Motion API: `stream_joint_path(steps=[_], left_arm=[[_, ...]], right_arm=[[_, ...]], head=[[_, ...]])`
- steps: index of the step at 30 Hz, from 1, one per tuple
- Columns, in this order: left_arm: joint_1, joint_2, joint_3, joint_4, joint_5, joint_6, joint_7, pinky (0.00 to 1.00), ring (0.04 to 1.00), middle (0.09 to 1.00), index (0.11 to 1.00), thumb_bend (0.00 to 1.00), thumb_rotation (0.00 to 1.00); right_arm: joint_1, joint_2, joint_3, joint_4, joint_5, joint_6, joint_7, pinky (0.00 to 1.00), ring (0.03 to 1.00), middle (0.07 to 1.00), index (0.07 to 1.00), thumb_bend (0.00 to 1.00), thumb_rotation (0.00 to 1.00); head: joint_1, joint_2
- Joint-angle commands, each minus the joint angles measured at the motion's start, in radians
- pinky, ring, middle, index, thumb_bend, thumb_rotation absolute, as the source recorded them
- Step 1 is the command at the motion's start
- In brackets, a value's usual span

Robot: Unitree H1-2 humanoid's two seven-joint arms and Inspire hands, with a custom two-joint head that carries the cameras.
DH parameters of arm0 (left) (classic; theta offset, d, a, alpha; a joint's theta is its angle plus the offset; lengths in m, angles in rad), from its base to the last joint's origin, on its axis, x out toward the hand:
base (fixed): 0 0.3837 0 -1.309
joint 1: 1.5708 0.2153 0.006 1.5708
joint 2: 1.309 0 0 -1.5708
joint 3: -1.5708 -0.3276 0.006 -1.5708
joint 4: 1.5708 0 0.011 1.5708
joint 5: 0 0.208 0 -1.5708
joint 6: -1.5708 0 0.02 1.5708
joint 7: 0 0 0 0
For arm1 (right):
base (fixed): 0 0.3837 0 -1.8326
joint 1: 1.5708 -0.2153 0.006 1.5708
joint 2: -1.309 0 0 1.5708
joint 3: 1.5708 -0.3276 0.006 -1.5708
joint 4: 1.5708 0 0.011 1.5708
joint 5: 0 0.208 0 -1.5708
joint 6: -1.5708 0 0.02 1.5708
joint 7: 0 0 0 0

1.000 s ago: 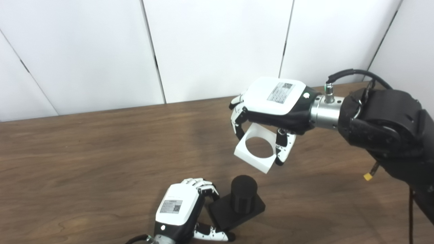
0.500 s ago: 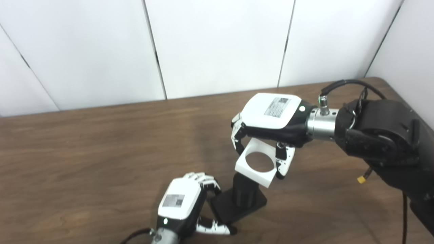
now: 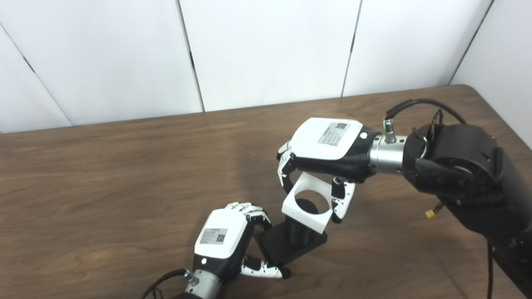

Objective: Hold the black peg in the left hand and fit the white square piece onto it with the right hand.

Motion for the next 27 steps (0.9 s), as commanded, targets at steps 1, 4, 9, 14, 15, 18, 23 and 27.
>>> stream_joint_path(steps=[1,4,9,14,15,18,23,27], left_arm=[[0.005,0.005,-0.023,0.025,0.037,0.016,-0.06,0.84,0.811,0.744,0.488,0.52,0.05],[0.005,0.003,-0.024,0.023,0.04,0.017,-0.062,0.84,0.81,0.743,0.488,0.52,0.05],[0.008,-0.002,-0.026,0.027,0.049,0.019,-0.057,0.83,0.807,0.741,0.488,0.52,0.05],[0.01,0.0,-0.027,0.01,0.048,0.023,-0.077,0.84,0.814,0.746,0.488,0.52,0.05],[0.01,0.0,-0.027,0.008,0.048,0.023,-0.08,0.84,0.814,0.746,0.488,0.52,0.05],[0.013,0.001,-0.028,0.002,0.05,0.025,-0.085,0.84,0.814,0.744,0.488,0.52,0.05],[0.018,-0.002,-0.028,-0.006,0.05,0.028,-0.088,0.84,0.812,0.742,0.488,0.52,0.05],[0.02,-0.005,-0.03,-0.007,0.054,0.03,-0.093,0.85,0.816,0.747,0.488,0.52,0.05]], right_arm=[[-0.032,0.007,-0.022,0.0,-0.001,0.005,-0.028,0.82,0.851,0.73,0.483,0.52,0.13],[-0.027,0.015,-0.024,0.002,-0.002,0.005,-0.03,0.82,0.854,0.734,0.483,0.52,0.13],[-0.009,0.019,-0.034,0.008,0.004,0.0,-0.045,0.81,0.853,0.736,0.483,0.52,0.13],[0.012,0.022,-0.035,0.012,-0.002,0.008,-0.045,0.81,0.856,0.742,0.484,0.52,0.13],[0.015,0.022,-0.035,0.013,-0.003,0.008,-0.045,0.81,0.858,0.744,0.484,0.52,0.13],[0.027,0.029,-0.03,0.018,-0.014,0.001,-0.055,0.82,0.858,0.744,0.484,0.52,0.13],[0.042,0.041,-0.017,0.029,-0.024,-0.016,-0.065,0.82,0.855,0.741,0.484,0.52,0.13],[0.059,0.049,-0.006,0.035,-0.034,-0.03,-0.072,0.84,0.857,0.74,0.483,0.52,0.13]], head=[[0.001,0.003],[0.004,0.001],[0.013,-0.004],[0.014,-0.001],[0.014,-0.001],[0.012,-0.006],[0.016,-0.004],[0.024,-0.011]])
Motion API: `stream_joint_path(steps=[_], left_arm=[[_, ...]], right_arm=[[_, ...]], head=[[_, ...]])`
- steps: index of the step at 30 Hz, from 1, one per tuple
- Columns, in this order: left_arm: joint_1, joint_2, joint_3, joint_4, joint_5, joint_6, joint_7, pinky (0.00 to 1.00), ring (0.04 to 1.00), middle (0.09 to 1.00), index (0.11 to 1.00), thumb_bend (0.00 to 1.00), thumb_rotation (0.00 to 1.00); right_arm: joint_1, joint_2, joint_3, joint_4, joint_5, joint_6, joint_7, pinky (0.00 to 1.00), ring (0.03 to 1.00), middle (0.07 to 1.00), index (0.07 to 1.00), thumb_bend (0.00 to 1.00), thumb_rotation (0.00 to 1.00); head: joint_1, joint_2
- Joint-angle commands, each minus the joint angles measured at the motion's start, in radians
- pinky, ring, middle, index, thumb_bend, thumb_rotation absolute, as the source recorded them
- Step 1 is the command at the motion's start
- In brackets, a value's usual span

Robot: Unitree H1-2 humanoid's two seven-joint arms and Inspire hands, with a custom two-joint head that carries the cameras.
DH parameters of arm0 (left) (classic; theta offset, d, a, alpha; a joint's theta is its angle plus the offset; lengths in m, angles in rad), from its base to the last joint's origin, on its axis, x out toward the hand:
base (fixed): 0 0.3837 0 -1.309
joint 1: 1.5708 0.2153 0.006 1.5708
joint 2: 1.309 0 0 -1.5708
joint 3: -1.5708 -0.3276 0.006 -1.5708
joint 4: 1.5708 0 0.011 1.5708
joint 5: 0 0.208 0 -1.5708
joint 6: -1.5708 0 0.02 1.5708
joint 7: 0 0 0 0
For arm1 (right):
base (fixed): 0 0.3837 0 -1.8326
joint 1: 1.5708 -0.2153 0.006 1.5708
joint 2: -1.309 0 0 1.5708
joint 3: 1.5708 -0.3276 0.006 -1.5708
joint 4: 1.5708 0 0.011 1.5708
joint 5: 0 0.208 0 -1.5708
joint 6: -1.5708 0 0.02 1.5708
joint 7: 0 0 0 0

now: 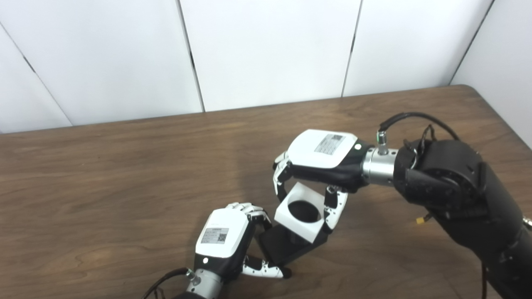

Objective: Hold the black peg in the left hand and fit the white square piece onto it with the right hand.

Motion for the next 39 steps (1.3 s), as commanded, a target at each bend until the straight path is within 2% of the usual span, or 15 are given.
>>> stream_joint_path(steps=[1,20,39], left_arm=[[0.017,0.003,-0.024,0.019,0.03,0.008,-0.051,0.84,0.815,0.746,0.488,0.52,0.05],[0.017,0.0,-0.034,0.023,0.036,0.017,-0.05,0.85,0.814,0.745,0.488,0.52,0.05],[0.017,-0.002,-0.036,0.021,0.036,0.019,-0.048,0.84,0.812,0.744,0.488,0.52,0.05]], right_arm=[[-0.021,0.001,-0.008,-0.001,-0.014,-0.019,-0.03,0.84,0.858,0.74,0.483,0.52,0.13],[0.008,0.015,0.002,0.029,-0.038,-0.027,-0.066,0.84,0.868,0.748,0.483,0.52,0.13],[0.009,0.025,0.019,0.066,-0.047,-0.035,-0.064,0.84,0.868,0.746,0.484,0.52,0.13]], head=[[0.001,-0.001],[0.012,-0.009],[0.011,-0.004]])
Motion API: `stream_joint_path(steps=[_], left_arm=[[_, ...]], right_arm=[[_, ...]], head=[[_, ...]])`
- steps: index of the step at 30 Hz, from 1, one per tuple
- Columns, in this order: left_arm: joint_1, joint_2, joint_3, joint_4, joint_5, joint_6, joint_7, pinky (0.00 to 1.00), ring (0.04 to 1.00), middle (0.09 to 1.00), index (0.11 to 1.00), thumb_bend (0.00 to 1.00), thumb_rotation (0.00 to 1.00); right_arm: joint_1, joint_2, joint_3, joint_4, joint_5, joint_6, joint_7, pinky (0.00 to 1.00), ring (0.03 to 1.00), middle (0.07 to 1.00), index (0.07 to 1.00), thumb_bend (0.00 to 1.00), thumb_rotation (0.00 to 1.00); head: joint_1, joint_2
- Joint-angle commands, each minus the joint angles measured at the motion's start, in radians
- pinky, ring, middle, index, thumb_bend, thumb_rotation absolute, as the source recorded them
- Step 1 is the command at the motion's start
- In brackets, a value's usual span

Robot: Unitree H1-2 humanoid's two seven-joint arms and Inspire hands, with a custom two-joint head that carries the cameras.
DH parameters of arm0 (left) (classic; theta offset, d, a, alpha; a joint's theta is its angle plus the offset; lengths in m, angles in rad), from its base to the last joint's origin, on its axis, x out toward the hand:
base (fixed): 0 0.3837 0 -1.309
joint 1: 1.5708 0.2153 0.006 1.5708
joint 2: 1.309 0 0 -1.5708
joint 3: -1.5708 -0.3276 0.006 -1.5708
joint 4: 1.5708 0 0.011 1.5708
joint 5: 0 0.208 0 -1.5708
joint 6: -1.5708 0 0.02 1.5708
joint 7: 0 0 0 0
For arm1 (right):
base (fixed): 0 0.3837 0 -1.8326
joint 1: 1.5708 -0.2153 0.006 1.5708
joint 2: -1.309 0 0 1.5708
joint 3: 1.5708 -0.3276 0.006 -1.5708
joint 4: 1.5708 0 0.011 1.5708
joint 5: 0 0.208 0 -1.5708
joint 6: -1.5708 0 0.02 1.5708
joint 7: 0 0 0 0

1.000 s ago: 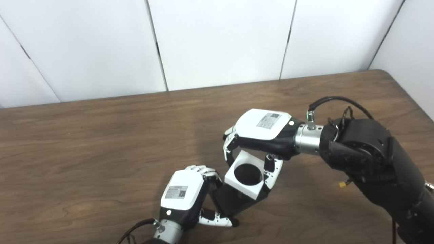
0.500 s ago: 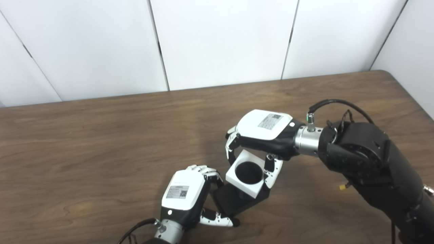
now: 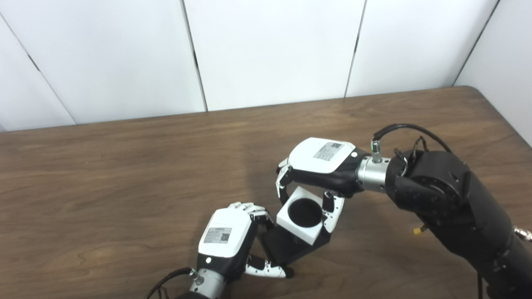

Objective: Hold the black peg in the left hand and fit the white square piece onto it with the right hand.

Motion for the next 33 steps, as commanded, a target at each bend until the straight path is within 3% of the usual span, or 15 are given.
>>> stream_joint_path(steps=[1,4,5,6,8,11,14,21,33], left_arm=[[0.014,0.002,-0.025,0.023,0.027,0.002,-0.049,0.84,0.812,0.744,0.488,0.52,0.05],[0.013,0.001,-0.026,0.024,0.032,0.004,-0.049,0.84,0.811,0.744,0.488,0.52,0.05],[0.014,0.001,-0.026,0.025,0.031,0.004,-0.048,0.84,0.811,0.744,0.488,0.52,0.05],[0.014,0.001,-0.026,0.026,0.03,0.004,-0.047,0.84,0.811,0.744,0.488,0.52,0.05],[0.014,0.001,-0.026,0.027,0.031,0.004,-0.047,0.84,0.812,0.744,0.488,0.52,0.05],[0.014,0.003,-0.026,0.029,0.028,-0.001,-0.041,0.84,0.811,0.743,0.488,0.52,0.05],[0.013,0.003,-0.026,0.029,0.027,0.0,-0.042,0.84,0.812,0.743,0.488,0.52,0.05],[0.009,0.004,-0.024,0.026,0.023,0.002,-0.053,0.85,0.815,0.747,0.488,0.52,0.05],[0.004,0.01,-0.022,0.021,0.036,0.005,-0.057,0.84,0.808,0.741,0.491,0.51,0.07]], right_arm=[[-0.025,0.001,-0.004,-0.004,0.003,-0.019,-0.019,0.84,0.868,0.745,0.485,0.52,0.14],[-0.028,-0.002,-0.001,-0.005,0.0,-0.02,-0.014,0.84,0.867,0.743,0.489,0.52,0.15],[-0.03,-0.004,0.002,-0.006,-0.003,-0.018,-0.008,0.84,0.868,0.744,0.54,0.77,0.28],[-0.031,-0.006,0.004,-0.007,-0.004,-0.019,-0.005,0.84,0.87,0.746,0.566,0.86,0.37],[-0.031,-0.008,0.005,-0.008,-0.003,-0.023,-0.005,0.83,0.868,0.747,0.594,0.95,0.51],[-0.028,-0.008,0.0,-0.008,0.006,-0.022,-0.012,0.83,0.864,0.741,0.608,0.95,0.62],[-0.028,-0.011,-0.003,-0.01,0.006,-0.022,-0.013,0.83,0.865,0.737,0.615,0.92,0.65],[-0.036,-0.011,-0.015,-0.016,0.016,0.003,0.0,0.84,0.881,0.745,0.63,0.9,0.6],[-0.048,-0.004,-0.023,-0.02,0.036,0.031,0.008,0.83,0.882,0.748,0.627,0.88,0.59]], head=[[-0.001,0.0],[-0.001,0.0],[-0.001,0.0],[-0.001,0.0],[-0.001,0.0],[-0.001,0.0],[-0.001,0.0],[0.0,0.006],[-0.002,0.013]])
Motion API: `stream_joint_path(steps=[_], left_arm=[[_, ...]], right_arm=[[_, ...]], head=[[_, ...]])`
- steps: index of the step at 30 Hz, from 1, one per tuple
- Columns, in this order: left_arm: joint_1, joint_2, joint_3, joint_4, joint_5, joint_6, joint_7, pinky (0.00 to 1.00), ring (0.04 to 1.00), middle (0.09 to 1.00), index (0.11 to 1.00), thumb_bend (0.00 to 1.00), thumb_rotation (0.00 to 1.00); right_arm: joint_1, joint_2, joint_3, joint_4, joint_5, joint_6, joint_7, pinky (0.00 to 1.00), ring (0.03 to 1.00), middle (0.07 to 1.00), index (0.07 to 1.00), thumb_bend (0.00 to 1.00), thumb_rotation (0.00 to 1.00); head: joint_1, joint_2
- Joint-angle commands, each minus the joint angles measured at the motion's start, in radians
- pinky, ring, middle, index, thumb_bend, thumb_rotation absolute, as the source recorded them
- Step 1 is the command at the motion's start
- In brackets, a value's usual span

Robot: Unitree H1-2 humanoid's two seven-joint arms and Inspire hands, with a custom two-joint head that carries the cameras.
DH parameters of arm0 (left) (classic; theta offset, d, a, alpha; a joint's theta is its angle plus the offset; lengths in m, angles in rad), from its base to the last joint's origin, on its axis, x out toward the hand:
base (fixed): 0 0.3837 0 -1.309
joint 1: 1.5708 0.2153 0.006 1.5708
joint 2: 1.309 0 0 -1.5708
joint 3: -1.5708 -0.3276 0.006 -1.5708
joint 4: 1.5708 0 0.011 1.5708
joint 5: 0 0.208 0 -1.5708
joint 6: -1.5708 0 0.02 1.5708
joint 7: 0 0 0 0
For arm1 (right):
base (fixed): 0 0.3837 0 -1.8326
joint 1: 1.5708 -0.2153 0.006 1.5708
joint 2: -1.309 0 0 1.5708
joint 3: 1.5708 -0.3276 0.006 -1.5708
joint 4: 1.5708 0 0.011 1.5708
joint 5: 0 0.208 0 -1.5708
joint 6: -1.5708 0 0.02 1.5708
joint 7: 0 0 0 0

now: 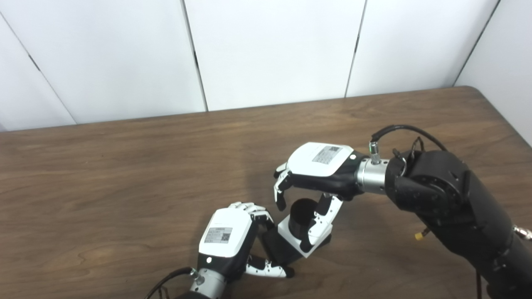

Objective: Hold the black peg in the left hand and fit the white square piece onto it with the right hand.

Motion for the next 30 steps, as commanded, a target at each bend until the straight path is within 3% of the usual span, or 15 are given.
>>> stream_joint_path(steps=[1,4,6,9,12,18,30], left_arm=[[0.007,0.01,-0.02,0.016,0.038,0.005,-0.057,0.84,0.81,0.741,0.493,0.51,0.07],[0.015,0.005,-0.017,0.015,0.06,0.004,-0.015,0.81,0.794,0.737,0.496,0.52,0.08],[0.021,-0.001,-0.015,0.019,0.072,0.007,0.011,0.8,0.786,0.738,0.622,0.74,0.27],[0.03,-0.014,-0.008,0.018,0.078,0.012,0.042,0.79,0.785,0.75,0.693,0.8,0.49],[0.04,-0.029,0.001,0.019,0.081,0.015,0.07,0.8,0.787,0.761,0.721,0.84,0.59],[0.049,-0.055,0.016,0.067,0.122,-0.01,0.268,0.89,0.818,0.776,0.734,0.97,0.65],[0.052,-0.062,0.021,0.084,0.108,-0.013,0.31,0.89,0.823,0.79,0.765,1.0,0.7]], right_arm=[[-0.042,-0.001,-0.024,-0.018,0.005,0.013,-0.017,0.83,0.882,0.749,0.627,0.88,0.59],[-0.039,0.004,-0.03,-0.022,0.005,0.027,-0.017,0.83,0.88,0.746,0.623,0.89,0.58],[-0.039,0.005,-0.032,-0.023,0.005,0.031,-0.015,0.84,0.883,0.748,0.626,0.88,0.57],[-0.042,0.004,-0.035,-0.018,0.011,0.03,-0.019,0.85,0.883,0.745,0.627,0.87,0.56],[-0.043,0.007,-0.039,-0.012,0.014,0.029,-0.027,0.84,0.88,0.74,0.625,0.88,0.55],[-0.05,0.013,-0.038,0.003,0.024,0.026,-0.031,0.83,0.886,0.741,0.627,0.89,0.55],[-0.06,0.019,-0.039,0.006,0.026,0.042,-0.03,0.84,0.891,0.743,0.63,0.88,0.52]], head=[[0.0,0.003],[-0.002,0.005],[-0.003,0.006],[-0.004,0.011],[-0.004,0.011],[-0.003,0.012],[-0.002,0.013]])
